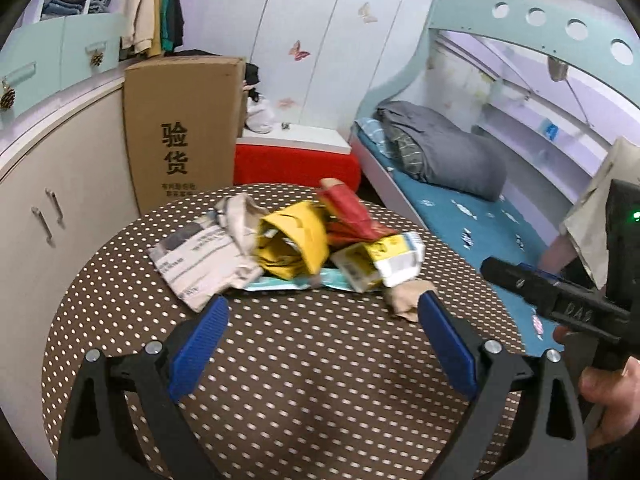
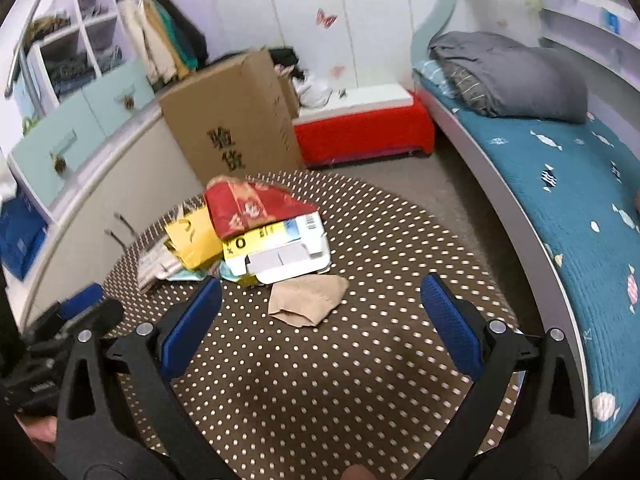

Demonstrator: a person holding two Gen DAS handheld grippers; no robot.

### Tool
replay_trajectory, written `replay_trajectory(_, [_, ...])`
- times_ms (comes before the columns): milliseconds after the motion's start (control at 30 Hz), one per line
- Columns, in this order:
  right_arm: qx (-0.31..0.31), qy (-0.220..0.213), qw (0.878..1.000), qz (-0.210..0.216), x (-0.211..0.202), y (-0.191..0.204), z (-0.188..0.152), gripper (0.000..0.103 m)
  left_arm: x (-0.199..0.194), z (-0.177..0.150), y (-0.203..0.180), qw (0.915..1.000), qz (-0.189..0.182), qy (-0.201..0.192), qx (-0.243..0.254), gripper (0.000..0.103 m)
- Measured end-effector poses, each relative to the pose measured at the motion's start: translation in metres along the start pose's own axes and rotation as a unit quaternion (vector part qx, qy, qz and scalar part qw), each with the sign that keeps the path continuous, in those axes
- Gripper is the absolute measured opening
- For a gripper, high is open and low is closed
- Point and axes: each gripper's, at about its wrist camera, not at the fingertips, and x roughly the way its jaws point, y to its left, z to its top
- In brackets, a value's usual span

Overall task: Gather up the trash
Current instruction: 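Grasp the yellow paper bag with the left tool while the right tool grasps the white-yellow box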

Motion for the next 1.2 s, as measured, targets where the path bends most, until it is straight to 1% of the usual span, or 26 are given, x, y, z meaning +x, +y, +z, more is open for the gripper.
replay_trajectory(200, [-0.03,0.032,0.999,0.003,0.045,0.014,0.006,0.097,0.025,0.004,0.019,0.9998,0.017,0.008,-0.005,0.093])
replay_trajectory(433, [-0.066,0.044,0.997,0.018,0.081,0.029,0.015,0.097,0.048,0.017,0.036,0.9996,0.025,0.01,-0.002,0.093])
replay_trajectory(600, [-0.073,0.055,0.996,0.014,0.105,0.033,0.02,0.097,0.067,0.032,0.036,0.9995,0.016,0.014,0.024,0.093])
replay_trajectory(667, [-0.064,0.053,0.996,0.026,0.108,0.03,0.02,0.097,0.078,0.04,0.033,0.9992,0.007,0.019,0.035,0.093])
replay_trajectory(733, [-0.048,0.047,0.996,0.054,0.104,0.024,0.018,0.094,0.088,0.047,0.027,0.9985,0.002,0.018,0.053,0.093])
replay_trajectory(767, [-0.045,0.047,0.997,0.049,0.103,0.022,0.017,0.093,0.094,0.049,0.023,0.9977,-0.002,0.019,0.065,0.093])
replay_trajectory(800, [-0.042,0.047,0.997,0.044,0.102,0.02,0.017,0.093,0.098,0.051,0.021,0.9971,-0.018,0.019,0.072,0.093])
replay_trajectory(833, [-0.038,0.047,0.997,0.045,0.1,0.017,0.016,0.093,0.102,0.052,0.021,0.9968,-0.032,0.022,0.07,0.085])
replay_trajectory(867, [-0.037,0.045,0.997,0.048,0.098,0.016,0.014,0.093,0.103,0.052,0.021,0.9966,-0.04,0.027,0.066,0.071])
replay_trajectory(900, [-0.034,0.041,0.997,0.053,0.093,0.014,0.013,0.093,0.107,0.052,0.02,0.9964,-0.038,0.038,0.066,0.054])
replay_trajectory(933, [-0.034,0.038,0.997,0.055,0.089,0.014,0.011,0.093,0.109,0.05,0.019,0.9961,-0.033,0.043,0.069,0.052])
replay_trajectory(967, [-0.035,0.034,0.997,0.054,0.084,0.014,0.009,0.093,0.11,0.048,0.02,0.9957,-0.043,0.047,0.068,0.051])
replay_trajectory(1000, [-0.036,0.032,0.997,0.054,0.081,0.014,0.009,0.093,0.111,0.046,0.019,0.9955,-0.046,0.051,0.066,0.047])
replay_trajectory(1033, [-0.035,0.03,0.997,0.054,0.077,0.013,0.007,0.093,0.112,0.044,0.019,0.9954,-0.045,0.054,0.065,0.046])
replay_trajectory(1100, [-0.03,0.025,0.998,0.054,0.068,0.012,0.006,0.093,0.109,0.039,0.015,0.9952,-0.043,0.053,0.07,0.046])
replay_trajectory(1133, [-0.029,0.023,0.998,0.053,0.064,0.011,0.005,0.093,0.106,0.037,0.012,0.995,-0.037,0.051,0.077,0.049])
replay_trajectory(1167, [-0.027,0.021,0.998,0.052,0.06,0.01,0.004,0.093,0.106,0.037,0.009,0.9946,-0.033,0.051,0.084,0.054])
replay_trajectory(1200, [-0.023,0.019,0.998,0.051,0.056,0.008,0.004,0.093,0.107,0.038,0.006,0.9942,-0.025,0.05,0.091,0.073])
